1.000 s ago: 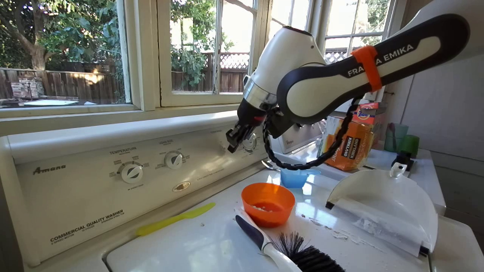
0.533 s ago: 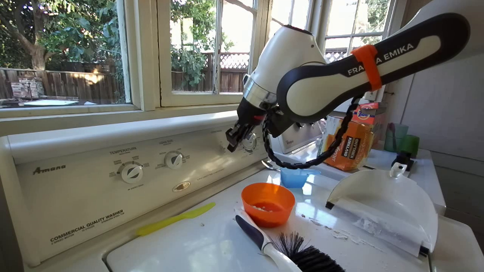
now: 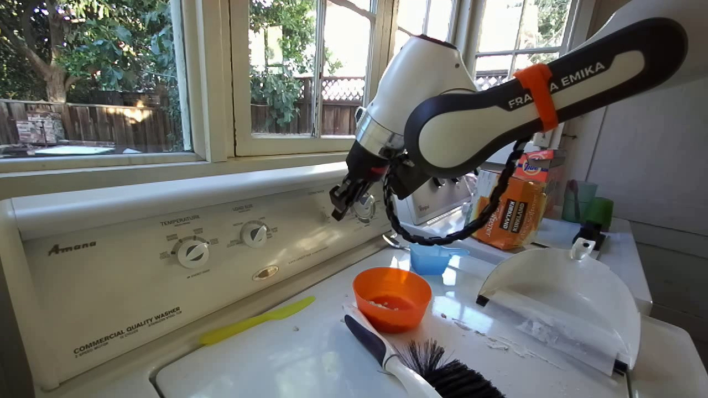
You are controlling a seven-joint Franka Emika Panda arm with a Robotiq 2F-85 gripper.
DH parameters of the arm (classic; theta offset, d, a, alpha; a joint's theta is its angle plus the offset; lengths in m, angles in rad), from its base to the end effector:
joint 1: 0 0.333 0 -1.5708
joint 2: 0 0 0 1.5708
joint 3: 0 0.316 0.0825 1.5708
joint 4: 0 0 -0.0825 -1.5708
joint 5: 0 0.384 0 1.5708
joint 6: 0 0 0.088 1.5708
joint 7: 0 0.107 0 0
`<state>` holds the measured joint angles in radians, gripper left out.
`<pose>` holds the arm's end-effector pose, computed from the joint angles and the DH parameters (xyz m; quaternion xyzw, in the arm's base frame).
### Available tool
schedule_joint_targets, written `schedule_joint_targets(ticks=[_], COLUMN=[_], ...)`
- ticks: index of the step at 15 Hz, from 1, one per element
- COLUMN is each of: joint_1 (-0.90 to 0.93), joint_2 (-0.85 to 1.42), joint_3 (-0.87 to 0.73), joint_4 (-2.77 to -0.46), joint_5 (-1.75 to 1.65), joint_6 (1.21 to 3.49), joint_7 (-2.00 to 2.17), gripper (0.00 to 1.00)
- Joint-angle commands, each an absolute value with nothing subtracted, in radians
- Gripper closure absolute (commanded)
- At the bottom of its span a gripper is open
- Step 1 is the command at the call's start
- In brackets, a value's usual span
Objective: Press the button on the washer
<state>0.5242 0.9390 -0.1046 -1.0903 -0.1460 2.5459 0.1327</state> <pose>0.7286 0.3629 0.3094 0.9381 0.2154 0.2707 0.0171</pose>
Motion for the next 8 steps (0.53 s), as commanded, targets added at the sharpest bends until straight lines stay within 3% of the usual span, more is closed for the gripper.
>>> schedule_joint_targets(ticks=[1, 8], joint_1=[0.524, 0.521], joint_2=[0.969, 0.993], joint_3=[-0.104, -0.105], joint_4=[-1.049, -1.029], joint_5=[-0.142, -0.138], joint_6=[2.543, 2.546], joint_7=[0.14, 0.149], gripper=[1.0, 1.0])
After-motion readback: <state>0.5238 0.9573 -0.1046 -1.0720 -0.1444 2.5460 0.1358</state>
